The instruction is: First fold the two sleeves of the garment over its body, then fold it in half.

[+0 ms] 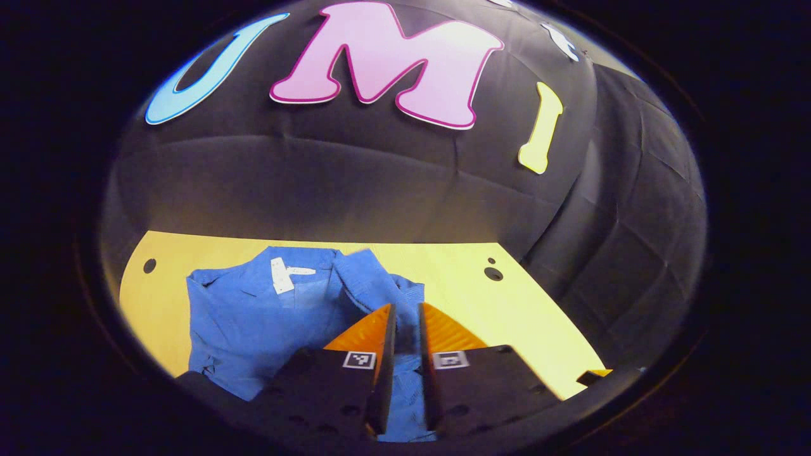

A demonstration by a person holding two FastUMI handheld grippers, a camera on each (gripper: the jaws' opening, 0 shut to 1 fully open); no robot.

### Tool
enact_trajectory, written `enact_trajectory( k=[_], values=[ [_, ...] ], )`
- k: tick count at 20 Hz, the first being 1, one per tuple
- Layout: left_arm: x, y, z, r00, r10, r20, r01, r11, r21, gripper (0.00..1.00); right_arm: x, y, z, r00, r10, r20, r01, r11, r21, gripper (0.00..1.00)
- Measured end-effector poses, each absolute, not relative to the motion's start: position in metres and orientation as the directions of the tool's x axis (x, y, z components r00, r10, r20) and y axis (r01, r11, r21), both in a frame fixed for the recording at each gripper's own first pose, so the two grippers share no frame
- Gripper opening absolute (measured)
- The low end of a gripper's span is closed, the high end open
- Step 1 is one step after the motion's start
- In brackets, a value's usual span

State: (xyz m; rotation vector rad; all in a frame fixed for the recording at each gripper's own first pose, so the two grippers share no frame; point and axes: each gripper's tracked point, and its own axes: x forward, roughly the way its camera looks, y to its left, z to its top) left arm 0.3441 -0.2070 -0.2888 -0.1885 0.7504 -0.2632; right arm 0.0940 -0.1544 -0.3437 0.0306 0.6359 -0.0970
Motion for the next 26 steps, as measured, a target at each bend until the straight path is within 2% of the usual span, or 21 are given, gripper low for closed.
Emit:
enact_trajectory(
  k=[2, 5, 7, 10, 12, 16, 18, 21, 26],
  values=[
    [0.345, -0.214, -0.299, 0.695, -0.308, -0.649, 0.161, 0.947, -0.277, 0.82, 0.085, -0.172, -0.349, 0.786, -0.107, -0.609, 0.144, 0.990, 0.012, 0.98],
    [0.345, -0.215, -0.293, 0.730, -0.317, -0.605, 0.158, 0.940, -0.302, 0.84, 0.075, -0.183, -0.355, 0.766, -0.130, -0.630, 0.188, 0.982, 0.026, 0.98],
    [0.336, -0.201, -0.272, 0.787, -0.324, -0.524, 0.178, 0.934, -0.309, 0.84, 0.070, -0.174, -0.359, 0.756, -0.118, -0.644, 0.193, 0.980, 0.047, 0.98],
    [0.306, -0.160, -0.249, 0.852, -0.262, -0.452, 0.159, 0.954, -0.253, 0.84, 0.058, -0.151, -0.371, 0.728, -0.060, -0.683, 0.193, 0.974, 0.120, 0.98],
    [0.272, -0.115, -0.246, 0.867, -0.183, -0.464, 0.109, 0.977, -0.183, 0.84, 0.048, -0.132, -0.381, 0.697, -0.016, -0.717, 0.222, 0.956, 0.194, 0.98],
    [0.180, -0.029, -0.244, 0.847, -0.048, -0.530, -0.007, 0.995, -0.102, 0.84, 0.026, -0.114, -0.385, 0.659, -0.017, -0.752, 0.211, 0.964, 0.163, 0.98],
    [0.128, 0.007, -0.257, 0.803, 0.009, -0.596, -0.063, 0.996, -0.069, 0.84, 0.011, -0.105, -0.390, 0.631, 0.007, -0.776, 0.194, 0.967, 0.167, 0.98],
    [0.041, 0.037, -0.293, 0.658, 0.038, -0.752, -0.149, 0.986, -0.080, 0.84, -0.016, -0.095, -0.398, 0.574, 0.028, -0.819, 0.252, 0.945, 0.208, 0.98],
    [-0.054, 0.067, -0.343, 0.463, 0.079, -0.883, -0.236, 0.971, -0.037, 0.84, -0.057, -0.094, -0.406, 0.497, 0.001, -0.868, 0.215, 0.969, 0.124, 0.98]
  ],
)
